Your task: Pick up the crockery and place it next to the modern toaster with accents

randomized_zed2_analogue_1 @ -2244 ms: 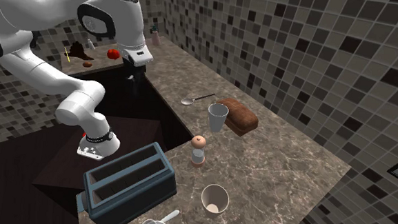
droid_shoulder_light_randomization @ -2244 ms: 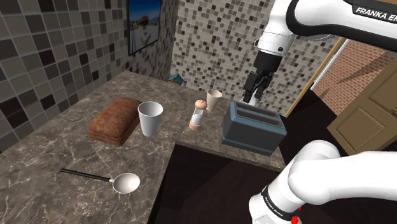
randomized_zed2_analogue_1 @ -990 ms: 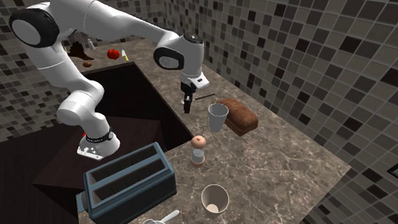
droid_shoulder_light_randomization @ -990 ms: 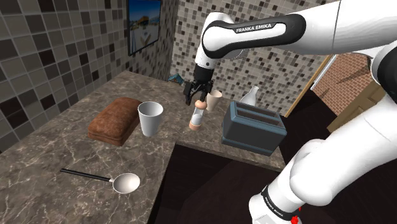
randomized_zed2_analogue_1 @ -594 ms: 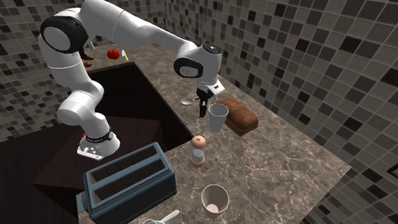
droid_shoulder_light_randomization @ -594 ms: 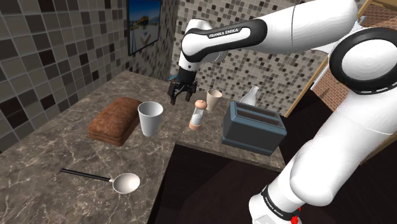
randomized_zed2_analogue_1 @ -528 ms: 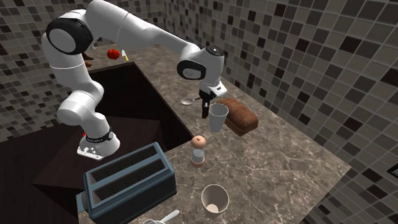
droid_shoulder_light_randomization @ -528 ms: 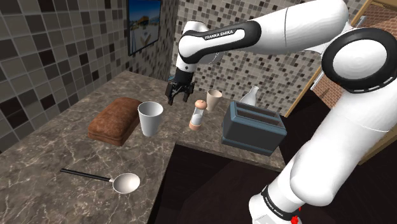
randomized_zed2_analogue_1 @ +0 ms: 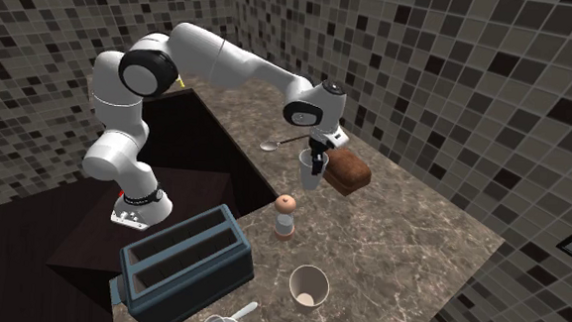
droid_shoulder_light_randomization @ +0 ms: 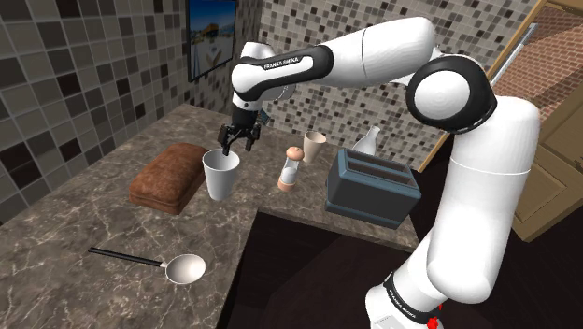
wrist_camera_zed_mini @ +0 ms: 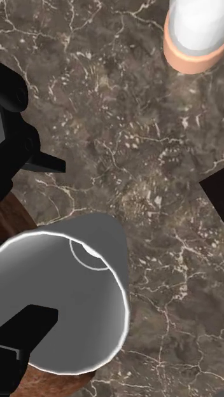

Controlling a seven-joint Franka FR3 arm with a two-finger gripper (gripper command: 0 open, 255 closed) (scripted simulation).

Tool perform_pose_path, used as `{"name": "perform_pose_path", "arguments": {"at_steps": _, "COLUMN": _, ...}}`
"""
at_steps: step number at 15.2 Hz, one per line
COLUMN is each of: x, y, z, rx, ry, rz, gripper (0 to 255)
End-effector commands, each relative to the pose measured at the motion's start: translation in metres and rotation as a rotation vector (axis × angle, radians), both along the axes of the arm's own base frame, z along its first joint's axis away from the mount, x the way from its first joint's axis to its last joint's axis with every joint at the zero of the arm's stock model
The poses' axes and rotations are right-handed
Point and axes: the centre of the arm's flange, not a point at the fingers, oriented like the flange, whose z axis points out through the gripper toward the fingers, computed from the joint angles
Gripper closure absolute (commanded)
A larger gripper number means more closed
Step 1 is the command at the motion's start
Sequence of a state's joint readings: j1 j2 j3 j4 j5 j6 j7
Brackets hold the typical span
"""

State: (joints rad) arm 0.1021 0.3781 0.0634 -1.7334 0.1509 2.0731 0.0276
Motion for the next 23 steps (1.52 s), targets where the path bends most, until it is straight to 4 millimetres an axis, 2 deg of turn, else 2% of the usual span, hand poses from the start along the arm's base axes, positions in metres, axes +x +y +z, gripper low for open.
{"name": "perform_pose_path", "arguments": {"at_steps": 1, "x": 0.006, "y": 0.000, "z": -0.011, "rx": 0.001, "ry": -0.001, "rz": 0.000, "gripper": 0}}
{"name": "perform_pose_path", "arguments": {"at_steps": 7, "x": 0.005, "y": 0.004, "z": -0.040, "rx": 0.001, "ry": -0.001, "rz": 0.000, "gripper": 0}}
{"name": "perform_pose_path", "arguments": {"at_steps": 14, "x": 0.005, "y": 0.004, "z": -0.040, "rx": 0.001, "ry": -0.001, "rz": 0.000, "gripper": 0}}
{"name": "perform_pose_path", "arguments": {"at_steps": 15, "x": 0.005, "y": 0.004, "z": -0.040, "rx": 0.001, "ry": -0.001, "rz": 0.000, "gripper": 255}}
{"name": "perform_pose_path", "arguments": {"at_steps": 23, "x": 0.005, "y": 0.004, "z": -0.040, "rx": 0.001, "ry": -0.001, "rz": 0.000, "gripper": 255}}
